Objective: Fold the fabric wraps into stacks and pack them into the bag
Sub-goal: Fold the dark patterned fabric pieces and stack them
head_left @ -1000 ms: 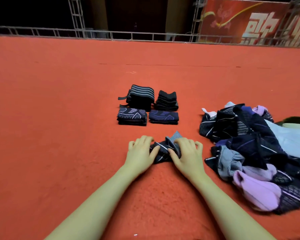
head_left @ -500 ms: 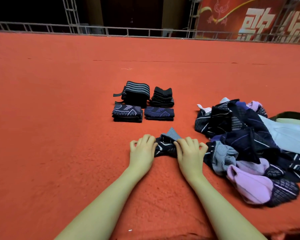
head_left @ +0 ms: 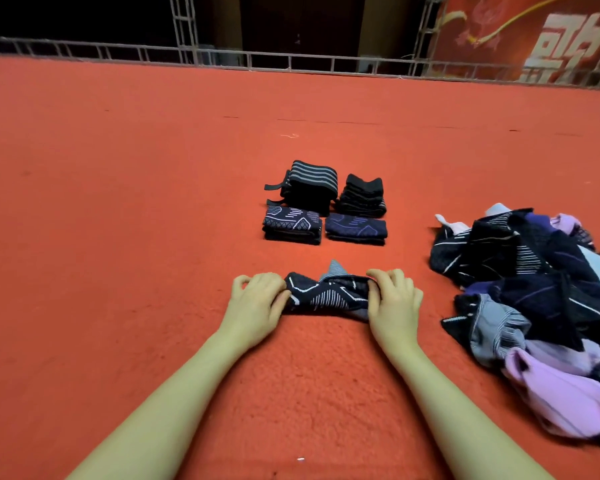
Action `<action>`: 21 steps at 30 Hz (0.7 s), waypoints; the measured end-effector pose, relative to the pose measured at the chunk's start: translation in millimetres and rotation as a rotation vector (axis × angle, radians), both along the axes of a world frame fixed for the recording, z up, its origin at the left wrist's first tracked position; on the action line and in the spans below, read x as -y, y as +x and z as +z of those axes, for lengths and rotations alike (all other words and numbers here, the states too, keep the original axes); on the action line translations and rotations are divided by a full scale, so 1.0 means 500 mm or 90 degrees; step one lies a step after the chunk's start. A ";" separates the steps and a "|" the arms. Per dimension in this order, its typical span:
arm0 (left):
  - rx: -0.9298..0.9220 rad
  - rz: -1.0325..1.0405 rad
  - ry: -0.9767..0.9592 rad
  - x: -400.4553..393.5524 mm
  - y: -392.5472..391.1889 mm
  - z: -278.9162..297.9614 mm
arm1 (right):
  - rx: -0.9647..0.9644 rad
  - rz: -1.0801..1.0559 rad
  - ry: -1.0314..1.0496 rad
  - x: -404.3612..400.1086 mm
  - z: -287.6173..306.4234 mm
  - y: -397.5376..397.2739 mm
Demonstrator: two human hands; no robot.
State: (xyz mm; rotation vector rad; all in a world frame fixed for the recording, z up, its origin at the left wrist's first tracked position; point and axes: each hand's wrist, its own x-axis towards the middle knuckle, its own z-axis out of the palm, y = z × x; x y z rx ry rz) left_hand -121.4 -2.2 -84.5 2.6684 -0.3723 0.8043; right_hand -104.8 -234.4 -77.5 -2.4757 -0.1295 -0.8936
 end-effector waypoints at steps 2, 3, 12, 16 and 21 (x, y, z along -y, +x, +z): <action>-0.018 -0.018 -0.020 0.004 -0.015 -0.003 | 0.018 0.078 -0.005 -0.005 -0.002 -0.003; -0.023 -0.014 -0.032 0.008 -0.016 0.001 | 0.030 0.120 -0.013 -0.006 0.007 -0.004; -0.301 0.026 0.042 0.102 0.014 0.034 | -0.035 0.213 -0.284 -0.056 0.072 0.045; -0.331 0.040 0.042 0.102 0.005 0.001 | -0.191 0.172 -0.405 -0.044 0.059 0.061; -0.279 0.040 -0.052 0.097 0.007 -0.004 | -0.092 0.103 -0.288 -0.036 0.014 0.057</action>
